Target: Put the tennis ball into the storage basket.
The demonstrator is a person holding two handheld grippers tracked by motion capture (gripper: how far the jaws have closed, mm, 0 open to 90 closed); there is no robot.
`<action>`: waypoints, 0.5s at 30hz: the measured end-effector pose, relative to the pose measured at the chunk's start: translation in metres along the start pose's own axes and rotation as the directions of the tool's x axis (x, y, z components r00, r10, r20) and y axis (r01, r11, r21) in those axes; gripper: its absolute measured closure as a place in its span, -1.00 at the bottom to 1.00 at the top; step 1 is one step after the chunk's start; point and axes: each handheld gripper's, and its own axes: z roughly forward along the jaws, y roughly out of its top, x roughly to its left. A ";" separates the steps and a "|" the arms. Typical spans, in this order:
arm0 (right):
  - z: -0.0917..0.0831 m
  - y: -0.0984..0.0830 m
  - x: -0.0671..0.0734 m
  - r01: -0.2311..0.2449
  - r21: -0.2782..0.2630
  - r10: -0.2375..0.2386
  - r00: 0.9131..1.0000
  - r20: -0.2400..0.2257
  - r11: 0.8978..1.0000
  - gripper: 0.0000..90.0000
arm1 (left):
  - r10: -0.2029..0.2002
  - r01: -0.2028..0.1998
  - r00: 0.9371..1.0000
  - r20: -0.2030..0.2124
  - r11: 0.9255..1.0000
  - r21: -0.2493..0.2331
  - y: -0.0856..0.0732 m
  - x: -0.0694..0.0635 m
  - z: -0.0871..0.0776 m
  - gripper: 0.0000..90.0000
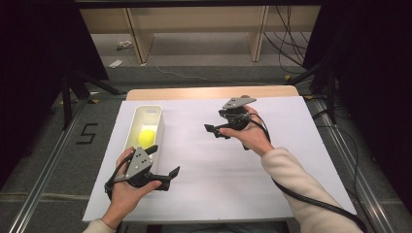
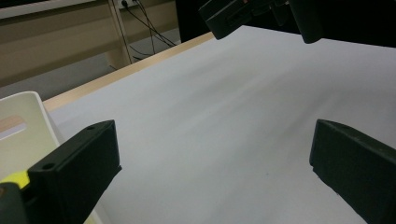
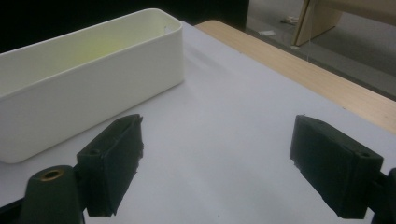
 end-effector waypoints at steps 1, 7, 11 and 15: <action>-0.002 -0.001 -0.001 0.000 0.001 0.000 1.000 0.003 1.000 -0.60 | 0.000 0.000 1.000 0.000 1.000 0.000 0.000 0.000 0.000 -0.98; -0.011 -0.011 -0.007 -0.011 0.006 0.011 1.000 0.018 1.000 -0.60 | 0.000 0.000 1.000 0.000 1.000 -0.001 0.000 0.000 0.000 -0.98; -0.019 -0.018 -0.011 -0.013 0.012 0.013 1.000 0.028 1.000 -0.61 | -0.001 0.001 1.000 -0.002 1.000 -0.001 0.000 0.001 0.000 -0.98; -0.026 -0.024 -0.014 -0.023 0.011 0.023 0.999 0.033 1.000 -0.61 | -0.004 0.004 1.000 -0.003 1.000 -0.002 0.000 0.001 0.000 -0.98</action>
